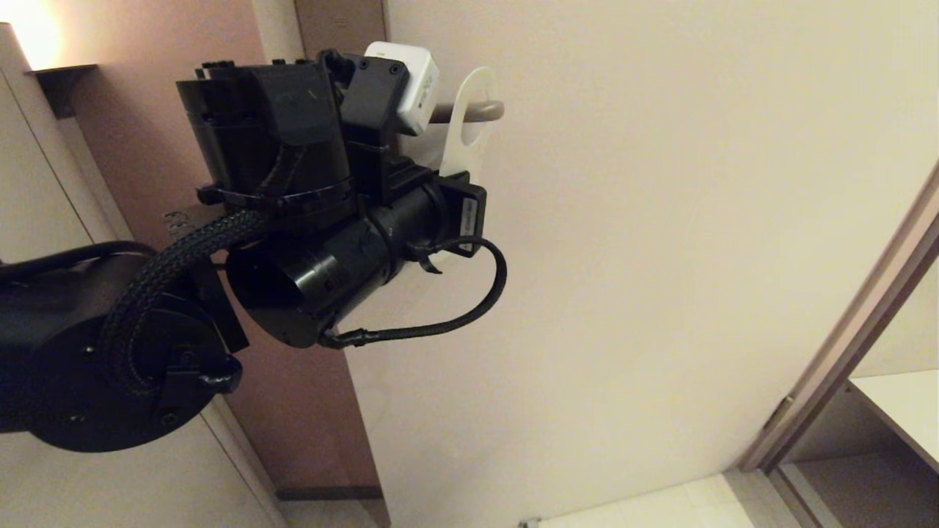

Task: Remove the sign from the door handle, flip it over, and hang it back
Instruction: Take down the sign, then hand it to the other hand

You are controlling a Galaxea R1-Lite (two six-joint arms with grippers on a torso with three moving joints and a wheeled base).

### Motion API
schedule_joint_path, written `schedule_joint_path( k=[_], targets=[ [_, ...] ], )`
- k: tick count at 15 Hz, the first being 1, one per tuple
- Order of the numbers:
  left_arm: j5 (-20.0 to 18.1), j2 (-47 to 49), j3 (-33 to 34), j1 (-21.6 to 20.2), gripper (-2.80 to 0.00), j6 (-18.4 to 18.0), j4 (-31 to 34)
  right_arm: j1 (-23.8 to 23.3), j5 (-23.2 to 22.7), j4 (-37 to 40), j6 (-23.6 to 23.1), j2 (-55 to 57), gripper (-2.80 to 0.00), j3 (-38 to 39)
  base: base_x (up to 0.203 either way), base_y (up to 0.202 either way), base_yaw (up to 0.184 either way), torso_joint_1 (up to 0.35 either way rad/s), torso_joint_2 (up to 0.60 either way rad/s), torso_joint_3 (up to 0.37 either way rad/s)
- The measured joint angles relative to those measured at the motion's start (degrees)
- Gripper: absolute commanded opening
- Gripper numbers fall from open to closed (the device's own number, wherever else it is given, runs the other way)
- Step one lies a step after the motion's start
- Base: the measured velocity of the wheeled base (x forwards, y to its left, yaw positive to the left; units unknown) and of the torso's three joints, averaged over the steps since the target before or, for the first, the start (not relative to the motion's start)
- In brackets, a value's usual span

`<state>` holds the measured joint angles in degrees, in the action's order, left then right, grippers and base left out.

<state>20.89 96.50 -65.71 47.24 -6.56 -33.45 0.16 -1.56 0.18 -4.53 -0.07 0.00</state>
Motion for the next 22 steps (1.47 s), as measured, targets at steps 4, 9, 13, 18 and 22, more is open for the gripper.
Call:
schedule_joint_path(
  k=[4, 9, 13, 18, 22],
  targets=[
    [-0.1, 0.5, -0.4, 0.7, -2.8, 0.0, -0.1, 0.0, 0.0, 0.0, 0.0, 0.0, -2.8, 0.0, 0.0, 0.0, 0.0, 0.0, 0.0, 0.0],
    [-0.1, 1.6, -1.8, 1.9, -2.8, 0.0, -0.1, 0.0, 0.0, 0.0, 0.0, 0.0, -2.8, 0.0, 0.0, 0.0, 0.0, 0.0, 0.0, 0.0],
    [0.1, 2.1, -2.4, 2.5, -2.8, 0.0, -0.1, 0.0, 0.0, 0.0, 0.0, 0.0, -2.8, 0.0, 0.0, 0.0, 0.0, 0.0, 0.0, 0.0],
    [1.2, 2.3, -2.5, 4.0, -2.8, 0.0, -0.1, 0.0, 0.0, 0.0, 0.0, 0.0, -2.8, 0.0, 0.0, 0.0, 0.0, 0.0, 0.0, 0.0],
    [1.2, 2.3, -2.5, 4.7, -2.8, 0.0, -0.1, 0.0, 0.0, 0.0, 0.0, 0.0, -2.8, 0.0, 0.0, 0.0, 0.0, 0.0, 0.0, 0.0]
  ],
)
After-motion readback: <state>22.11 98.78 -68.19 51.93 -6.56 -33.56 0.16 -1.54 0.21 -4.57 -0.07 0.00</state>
